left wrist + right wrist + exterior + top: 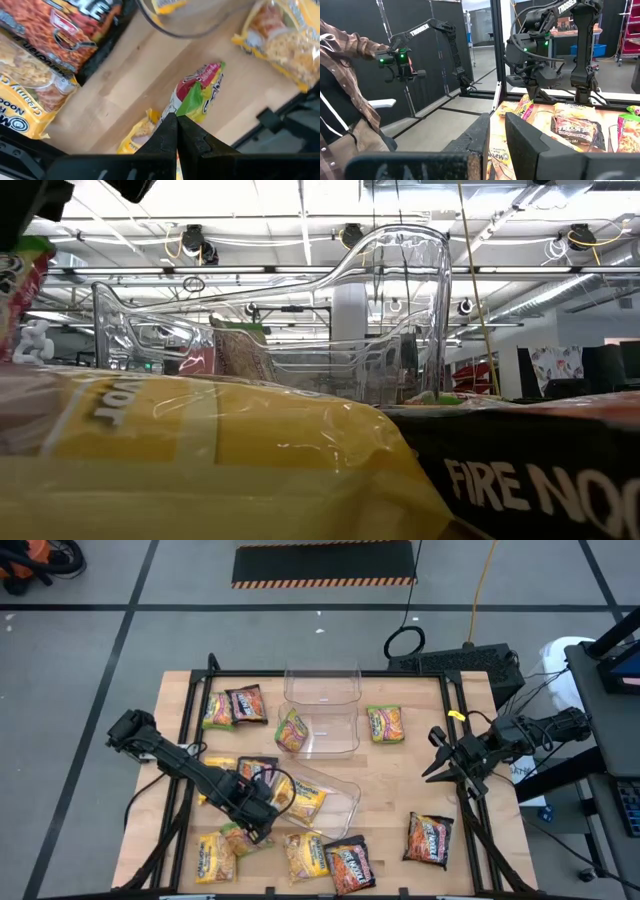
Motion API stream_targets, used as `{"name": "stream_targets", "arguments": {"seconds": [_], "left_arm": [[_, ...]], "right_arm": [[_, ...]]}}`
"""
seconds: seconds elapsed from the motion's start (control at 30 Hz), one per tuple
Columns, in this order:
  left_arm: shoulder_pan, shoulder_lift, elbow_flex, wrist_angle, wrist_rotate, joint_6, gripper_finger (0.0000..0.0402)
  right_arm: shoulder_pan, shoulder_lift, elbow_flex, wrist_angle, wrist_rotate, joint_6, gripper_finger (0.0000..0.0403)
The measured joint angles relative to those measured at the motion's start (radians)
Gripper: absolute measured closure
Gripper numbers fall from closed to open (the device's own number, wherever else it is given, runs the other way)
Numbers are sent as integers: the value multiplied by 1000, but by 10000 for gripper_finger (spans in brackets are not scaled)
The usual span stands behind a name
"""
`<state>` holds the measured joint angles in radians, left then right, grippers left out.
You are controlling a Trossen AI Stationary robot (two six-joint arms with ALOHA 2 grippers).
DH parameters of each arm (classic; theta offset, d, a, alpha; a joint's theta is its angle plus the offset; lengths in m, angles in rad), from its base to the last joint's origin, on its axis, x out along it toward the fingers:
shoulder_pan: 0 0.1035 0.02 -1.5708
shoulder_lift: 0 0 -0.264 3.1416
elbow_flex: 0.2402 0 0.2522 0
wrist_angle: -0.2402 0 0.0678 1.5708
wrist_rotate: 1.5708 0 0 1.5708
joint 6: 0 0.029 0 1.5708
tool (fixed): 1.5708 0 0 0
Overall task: Sort Maruchan noodles
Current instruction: Put the green noodle pack into the center transparent bin
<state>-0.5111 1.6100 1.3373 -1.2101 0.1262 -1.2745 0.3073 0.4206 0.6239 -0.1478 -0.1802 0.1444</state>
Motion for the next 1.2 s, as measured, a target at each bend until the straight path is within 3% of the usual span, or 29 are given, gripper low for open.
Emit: {"name": "stream_targets", "arguments": {"seconds": [0.33,0.57,0.93,1.2], "left_arm": [[-9,0,13,-18,-62,-68,402],[-11,0,133,-126,-178,-55,402],[-15,-1,255,-313,-193,-66,402],[-11,-6,363,-361,-326,-65,402]], "right_arm": [[0,0,0,0,0,7,349],[0,0,0,0,0,8,349],[0,0,0,0,0,1,349],[0,0,0,0,0,0,349]]}}
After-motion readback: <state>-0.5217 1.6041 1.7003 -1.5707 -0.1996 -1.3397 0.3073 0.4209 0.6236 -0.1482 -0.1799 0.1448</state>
